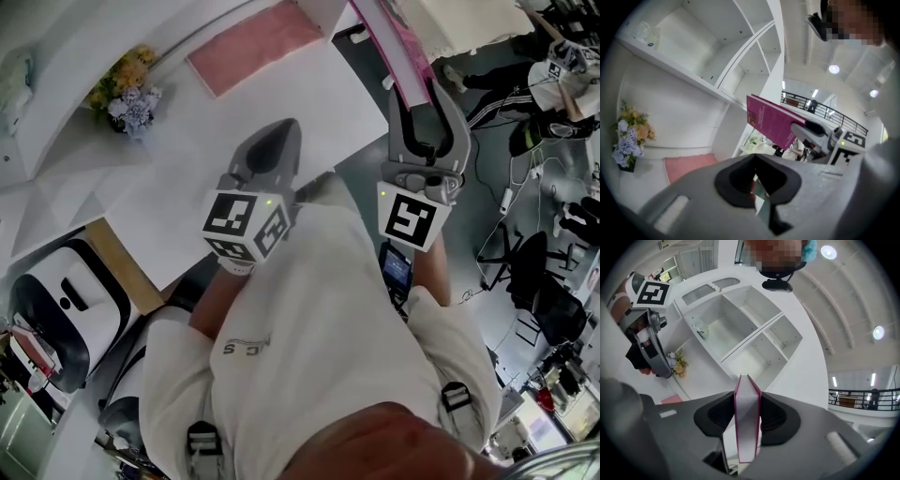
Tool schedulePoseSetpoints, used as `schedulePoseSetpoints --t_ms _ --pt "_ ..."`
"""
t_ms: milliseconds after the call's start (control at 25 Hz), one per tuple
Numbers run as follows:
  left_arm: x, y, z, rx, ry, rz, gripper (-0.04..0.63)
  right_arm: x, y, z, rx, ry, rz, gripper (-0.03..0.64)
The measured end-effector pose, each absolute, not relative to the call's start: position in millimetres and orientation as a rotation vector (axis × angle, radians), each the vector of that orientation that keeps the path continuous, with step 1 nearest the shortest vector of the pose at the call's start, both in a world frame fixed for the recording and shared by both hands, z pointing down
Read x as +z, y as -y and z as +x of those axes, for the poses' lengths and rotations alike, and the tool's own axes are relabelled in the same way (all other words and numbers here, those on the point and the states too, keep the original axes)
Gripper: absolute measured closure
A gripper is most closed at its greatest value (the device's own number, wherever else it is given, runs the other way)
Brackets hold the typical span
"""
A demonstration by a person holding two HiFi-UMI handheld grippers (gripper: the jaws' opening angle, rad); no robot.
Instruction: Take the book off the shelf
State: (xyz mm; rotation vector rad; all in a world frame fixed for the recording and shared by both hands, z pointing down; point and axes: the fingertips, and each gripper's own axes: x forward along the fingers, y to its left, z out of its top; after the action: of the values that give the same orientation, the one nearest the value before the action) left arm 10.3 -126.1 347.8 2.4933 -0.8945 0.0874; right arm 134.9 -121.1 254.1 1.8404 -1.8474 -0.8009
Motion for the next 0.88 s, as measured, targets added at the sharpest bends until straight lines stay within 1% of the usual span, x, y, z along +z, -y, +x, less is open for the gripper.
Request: schedulePoseSetpoints --t_ms 400,640,880 --pt "361.8 129.6 12.4 0.108 0.928 2.494 0.598 327.0 116.7 134.4 -0.432 2.038 1.884 0.471" --pt "380.6 130.2 -6.1 0.145 1.061 2.520 0.597 369.4 119.5 129.8 -0.208 2.152 1.867 0.471" --pt "397.1 126.1 -34.9 0.163 1.200 2.492 0.595 415.0 118.4 115.2 -0.008 2.241 1.758 0.471"
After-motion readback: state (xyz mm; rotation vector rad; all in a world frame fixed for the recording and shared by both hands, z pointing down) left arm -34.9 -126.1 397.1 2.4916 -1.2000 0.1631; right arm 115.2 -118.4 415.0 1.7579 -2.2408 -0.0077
